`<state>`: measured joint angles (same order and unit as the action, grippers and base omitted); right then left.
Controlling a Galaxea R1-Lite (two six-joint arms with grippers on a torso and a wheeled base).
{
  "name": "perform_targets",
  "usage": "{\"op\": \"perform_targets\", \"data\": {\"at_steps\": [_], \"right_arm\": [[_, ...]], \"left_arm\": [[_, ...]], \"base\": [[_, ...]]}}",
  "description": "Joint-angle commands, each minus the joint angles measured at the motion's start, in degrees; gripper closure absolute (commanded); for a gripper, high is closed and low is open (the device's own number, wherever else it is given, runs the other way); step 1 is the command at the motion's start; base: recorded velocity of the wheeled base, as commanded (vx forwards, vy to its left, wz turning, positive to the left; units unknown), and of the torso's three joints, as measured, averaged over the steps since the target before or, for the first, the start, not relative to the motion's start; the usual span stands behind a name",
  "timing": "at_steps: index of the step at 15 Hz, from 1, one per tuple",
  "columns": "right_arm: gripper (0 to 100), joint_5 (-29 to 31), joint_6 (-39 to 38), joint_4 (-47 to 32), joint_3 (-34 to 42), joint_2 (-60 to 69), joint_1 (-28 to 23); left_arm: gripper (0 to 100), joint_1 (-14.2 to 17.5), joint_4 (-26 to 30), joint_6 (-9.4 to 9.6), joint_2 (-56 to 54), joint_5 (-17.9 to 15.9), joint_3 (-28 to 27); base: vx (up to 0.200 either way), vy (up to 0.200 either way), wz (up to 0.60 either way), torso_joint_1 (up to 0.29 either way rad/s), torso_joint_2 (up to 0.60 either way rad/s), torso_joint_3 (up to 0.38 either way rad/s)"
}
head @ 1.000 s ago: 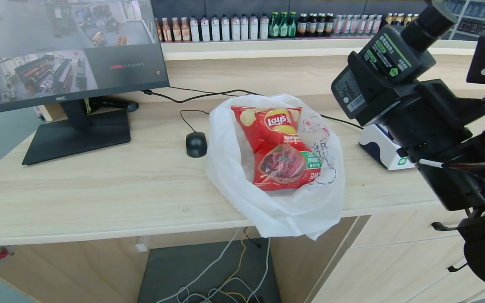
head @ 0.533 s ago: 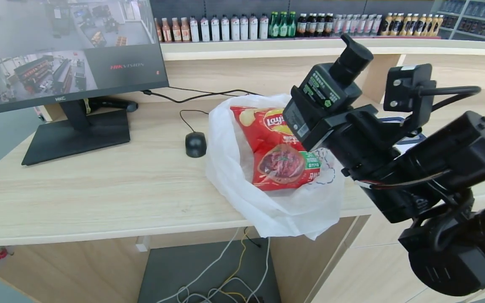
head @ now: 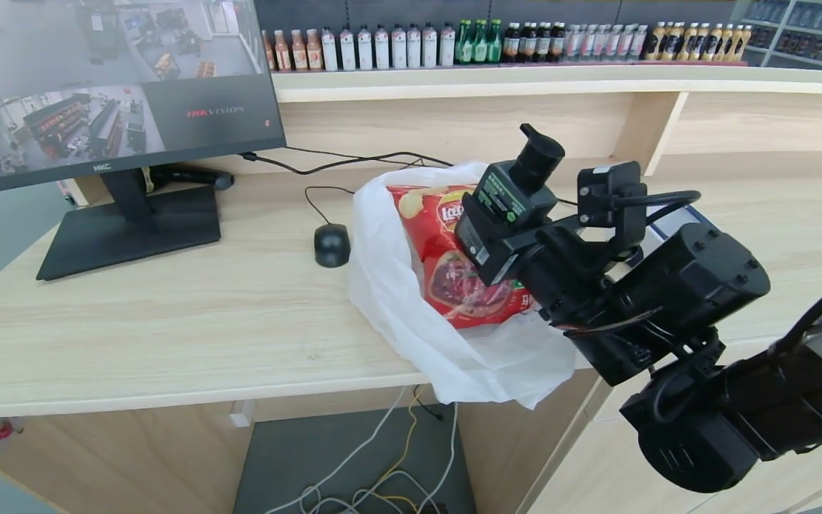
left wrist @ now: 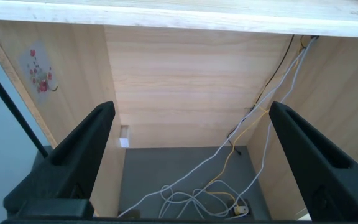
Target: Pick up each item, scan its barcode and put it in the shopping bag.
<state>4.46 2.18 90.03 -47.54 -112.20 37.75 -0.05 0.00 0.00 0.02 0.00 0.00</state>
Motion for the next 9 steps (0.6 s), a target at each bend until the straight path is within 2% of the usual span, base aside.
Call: {"op": "perform_targets", "data": {"at_steps": [1, 5, 9], "right_arm": [[100, 0.02, -0.07, -0.03, -0.01, -2.06, -0.66], [100, 0.02, -0.42, -0.03, -0.36, -4.52, -2.6], [100, 0.02, -0.34, -0.03, -0.53, -1.7, -2.6]], "left_arm": [[0, 0.05, 0.0, 0.0, -0.02, 0.0, 0.0], [0, -0.04, 0.0, 0.0, -0.02, 0.0, 0.0], [0, 0.05, 0.0, 0.0, -0.02, 0.0, 0.0]], "base": [[0.0, 0.0, 0.0, 0.0, 0.0, 0.0], [0.0, 0.0, 0.0, 0.0, 0.0, 0.0], [0.0, 0.0, 0.0, 0.0, 0.0, 0.0]]}}
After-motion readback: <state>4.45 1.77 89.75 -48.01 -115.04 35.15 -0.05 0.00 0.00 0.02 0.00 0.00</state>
